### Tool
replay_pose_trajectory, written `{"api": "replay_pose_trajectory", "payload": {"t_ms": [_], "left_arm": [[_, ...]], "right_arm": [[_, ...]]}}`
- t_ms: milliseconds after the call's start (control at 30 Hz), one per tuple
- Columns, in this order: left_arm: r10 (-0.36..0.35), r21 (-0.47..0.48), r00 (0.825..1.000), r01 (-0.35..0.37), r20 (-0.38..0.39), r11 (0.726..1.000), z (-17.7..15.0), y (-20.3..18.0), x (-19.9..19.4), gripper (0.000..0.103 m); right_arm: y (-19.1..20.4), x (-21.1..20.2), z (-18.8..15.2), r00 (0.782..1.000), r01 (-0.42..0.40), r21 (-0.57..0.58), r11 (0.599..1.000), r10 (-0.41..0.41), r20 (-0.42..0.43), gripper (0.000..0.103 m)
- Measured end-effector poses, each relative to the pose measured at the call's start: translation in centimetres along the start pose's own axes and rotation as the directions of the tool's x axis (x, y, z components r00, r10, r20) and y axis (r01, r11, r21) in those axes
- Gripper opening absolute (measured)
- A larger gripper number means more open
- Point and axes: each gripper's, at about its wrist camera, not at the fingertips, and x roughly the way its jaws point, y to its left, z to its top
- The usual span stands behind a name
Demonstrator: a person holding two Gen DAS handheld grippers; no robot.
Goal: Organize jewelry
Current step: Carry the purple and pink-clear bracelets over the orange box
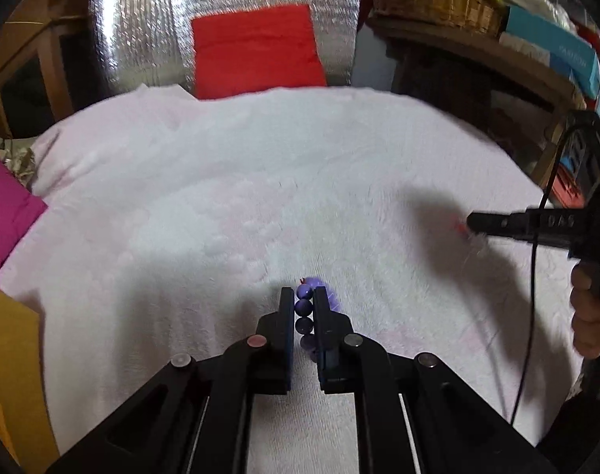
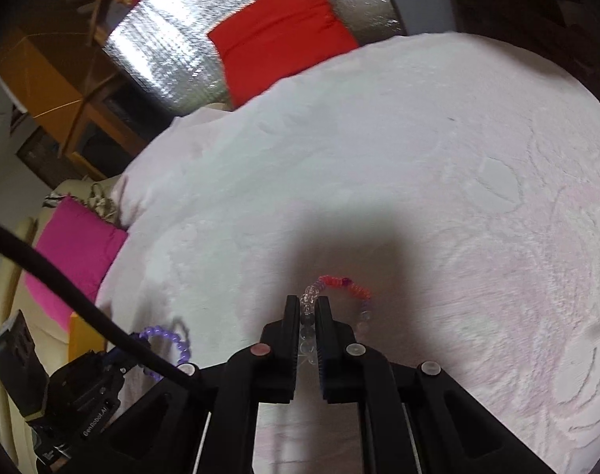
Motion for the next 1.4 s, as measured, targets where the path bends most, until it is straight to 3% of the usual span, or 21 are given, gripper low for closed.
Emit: {"api": "replay_pose_trajectory", "payload": {"t_ms": [233,433,833,1400], "left_arm": [[0.053,-0.045,0.996,-0.05,0.075,0.998,0.1,0.2,-3.9,0.009],[0.059,-0.07,0.989,-0.049,0.133,0.996,-0.3,1.0,-6.7,0.009],[0.163,-0.134,0.966,-0.137,0.203,0.981,-1.8,1.8,-10.9,0.009],[0.326,-0.258,0.923,-0.271,0.203,0.927,-4.5,6.6,-16.6,0.009]], "right_arm": [[3.6,-0.7,-1.4,0.998,-0.062,-0.081,0.995,0.064,0.02,0.009],[6.0,-1.4,-3.4,0.995,-0.096,-0.126,0.987,0.098,0.008,0.009],[8.8,-2.5,-5.6,0.995,-0.101,-0.202,0.974,0.1,-0.013,0.009],[15.2,-2.4,-7.9,0.985,-0.172,-0.275,0.946,0.161,-0.06,0.009]]}}
